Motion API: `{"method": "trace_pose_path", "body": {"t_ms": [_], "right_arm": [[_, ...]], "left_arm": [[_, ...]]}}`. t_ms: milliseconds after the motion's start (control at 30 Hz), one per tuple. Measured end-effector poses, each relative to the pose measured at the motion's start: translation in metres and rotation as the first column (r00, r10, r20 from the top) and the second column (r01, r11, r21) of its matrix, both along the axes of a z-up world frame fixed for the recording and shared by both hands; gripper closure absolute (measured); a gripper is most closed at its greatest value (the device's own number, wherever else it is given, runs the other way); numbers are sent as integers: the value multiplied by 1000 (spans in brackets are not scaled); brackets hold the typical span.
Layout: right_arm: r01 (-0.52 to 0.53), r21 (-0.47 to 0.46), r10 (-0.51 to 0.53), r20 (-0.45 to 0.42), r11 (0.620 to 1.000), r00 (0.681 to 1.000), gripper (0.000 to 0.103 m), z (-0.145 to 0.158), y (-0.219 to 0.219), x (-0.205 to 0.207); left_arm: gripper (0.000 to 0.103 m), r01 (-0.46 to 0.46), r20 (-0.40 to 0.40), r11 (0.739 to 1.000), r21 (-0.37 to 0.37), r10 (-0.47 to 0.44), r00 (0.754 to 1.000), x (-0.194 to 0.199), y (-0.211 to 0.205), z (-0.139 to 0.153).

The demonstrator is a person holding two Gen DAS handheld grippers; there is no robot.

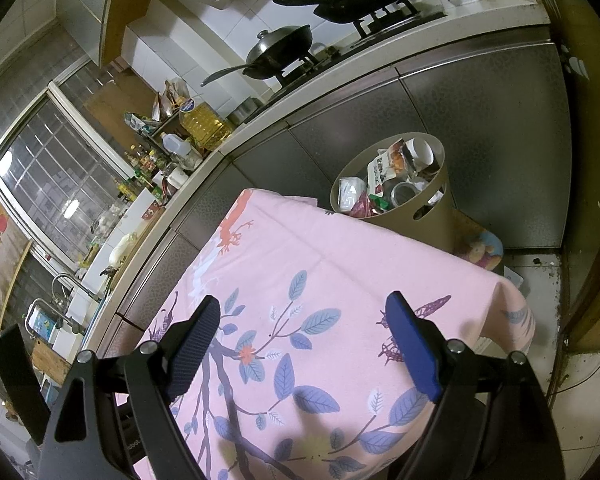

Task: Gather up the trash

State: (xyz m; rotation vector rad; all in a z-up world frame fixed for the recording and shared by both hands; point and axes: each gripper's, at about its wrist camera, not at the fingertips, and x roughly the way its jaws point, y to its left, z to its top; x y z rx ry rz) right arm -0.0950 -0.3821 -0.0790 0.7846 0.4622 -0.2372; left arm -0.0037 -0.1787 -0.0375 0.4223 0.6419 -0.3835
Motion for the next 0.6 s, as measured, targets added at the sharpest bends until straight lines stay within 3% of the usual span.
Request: {"method": "trace_pose_path", "body": {"t_ms": [600], "right_arm": [[0,-1,0,0,1000,1000,21,0,-2,-1]], "left_arm": [[6,0,-2,1000,1,0,1000,0,-1,-1]]}}
